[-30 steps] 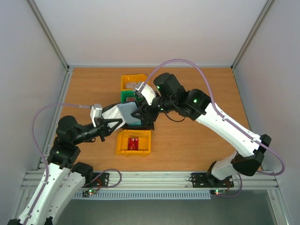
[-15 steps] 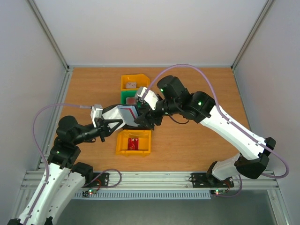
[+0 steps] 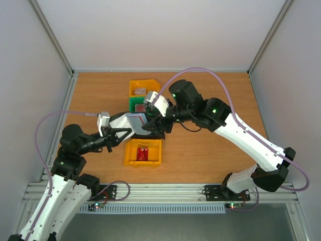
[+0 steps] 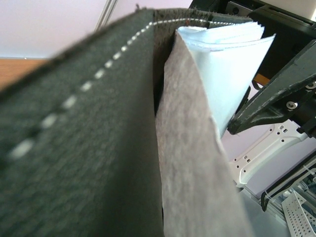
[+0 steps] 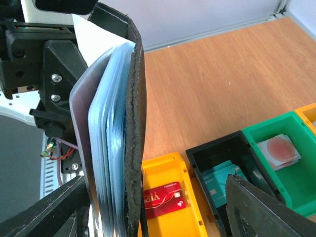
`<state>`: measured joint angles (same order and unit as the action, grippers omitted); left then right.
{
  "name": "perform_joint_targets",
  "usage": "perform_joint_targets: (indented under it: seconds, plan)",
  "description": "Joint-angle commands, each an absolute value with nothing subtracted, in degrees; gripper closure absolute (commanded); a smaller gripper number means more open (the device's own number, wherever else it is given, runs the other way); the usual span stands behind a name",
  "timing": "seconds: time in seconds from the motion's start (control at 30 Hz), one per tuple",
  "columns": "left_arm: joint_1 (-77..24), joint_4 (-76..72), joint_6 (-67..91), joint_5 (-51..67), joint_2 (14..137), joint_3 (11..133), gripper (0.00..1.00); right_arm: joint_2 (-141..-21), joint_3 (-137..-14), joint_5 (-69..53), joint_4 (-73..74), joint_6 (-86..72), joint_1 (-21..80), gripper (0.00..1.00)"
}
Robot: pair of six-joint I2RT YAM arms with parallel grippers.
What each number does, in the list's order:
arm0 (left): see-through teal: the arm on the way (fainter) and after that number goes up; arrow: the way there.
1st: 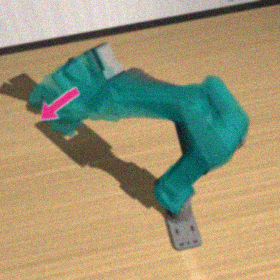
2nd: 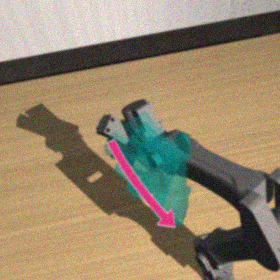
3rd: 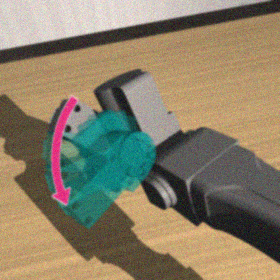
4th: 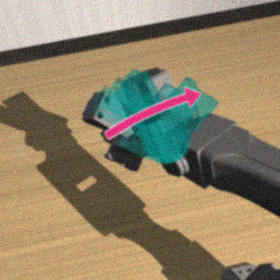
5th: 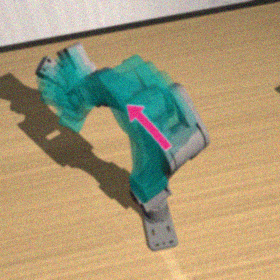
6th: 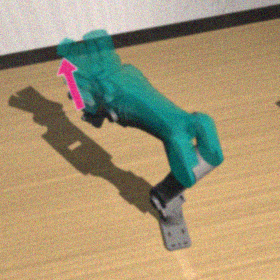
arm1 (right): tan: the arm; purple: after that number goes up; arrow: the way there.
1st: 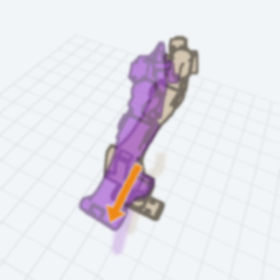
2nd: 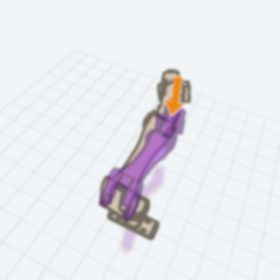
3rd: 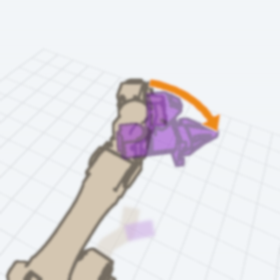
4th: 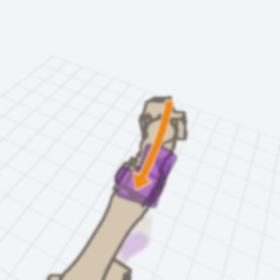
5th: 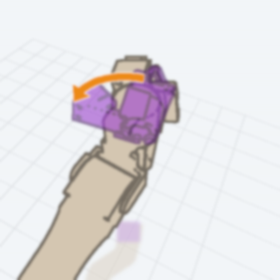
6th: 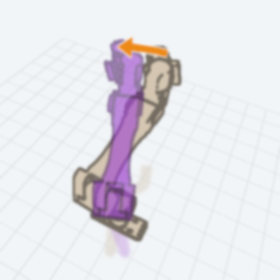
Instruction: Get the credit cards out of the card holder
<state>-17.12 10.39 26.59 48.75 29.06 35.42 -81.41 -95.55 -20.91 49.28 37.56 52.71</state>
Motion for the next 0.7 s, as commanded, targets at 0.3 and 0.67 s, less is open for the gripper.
perform_joint_targets:
  seconds: [0.3,0.67]
  plan:
    - [-17.2,5.8,27.1,50.4,28.6,34.9,1.0,-79.8,-96.3,-25.6,49.7,38.1,52.0,0.22]
    - [-17.3,5.6,27.1,50.6,28.6,34.7,1.0,-79.8,-96.7,-25.7,50.1,38.2,52.0,0.16]
